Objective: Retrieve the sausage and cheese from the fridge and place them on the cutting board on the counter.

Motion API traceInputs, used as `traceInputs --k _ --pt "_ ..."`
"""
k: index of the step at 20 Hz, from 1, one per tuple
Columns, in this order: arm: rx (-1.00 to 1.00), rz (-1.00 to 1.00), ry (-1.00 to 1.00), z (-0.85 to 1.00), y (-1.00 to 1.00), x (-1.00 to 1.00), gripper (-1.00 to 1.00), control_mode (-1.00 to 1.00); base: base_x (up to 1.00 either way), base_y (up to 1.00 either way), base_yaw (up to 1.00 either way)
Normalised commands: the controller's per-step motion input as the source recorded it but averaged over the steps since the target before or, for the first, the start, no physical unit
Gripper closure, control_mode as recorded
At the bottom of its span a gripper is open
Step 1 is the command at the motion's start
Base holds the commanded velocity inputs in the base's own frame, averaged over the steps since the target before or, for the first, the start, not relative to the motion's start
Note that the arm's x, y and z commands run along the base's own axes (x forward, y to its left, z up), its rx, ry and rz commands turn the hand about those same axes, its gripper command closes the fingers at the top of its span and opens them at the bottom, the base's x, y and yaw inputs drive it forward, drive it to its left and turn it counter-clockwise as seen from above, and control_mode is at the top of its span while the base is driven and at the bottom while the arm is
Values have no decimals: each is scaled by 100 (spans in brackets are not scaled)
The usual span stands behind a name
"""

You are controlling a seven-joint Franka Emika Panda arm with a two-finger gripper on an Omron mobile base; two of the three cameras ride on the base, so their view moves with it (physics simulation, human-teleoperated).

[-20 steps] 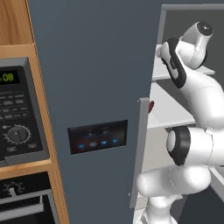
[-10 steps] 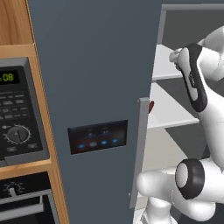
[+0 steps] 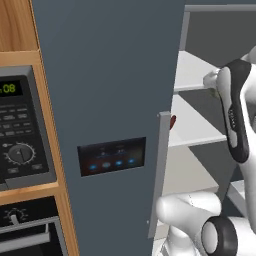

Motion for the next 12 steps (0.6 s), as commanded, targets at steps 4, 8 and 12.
traceInputs --k 4,8,12 --pt "-6 0 11 -36 63 -100 100 -100 0 0 0" --pt "-2 0 0 -54 28 -81 100 -100 0 0 0" --pt "0 0 0 -13 2 -12 100 100 -64 3 0"
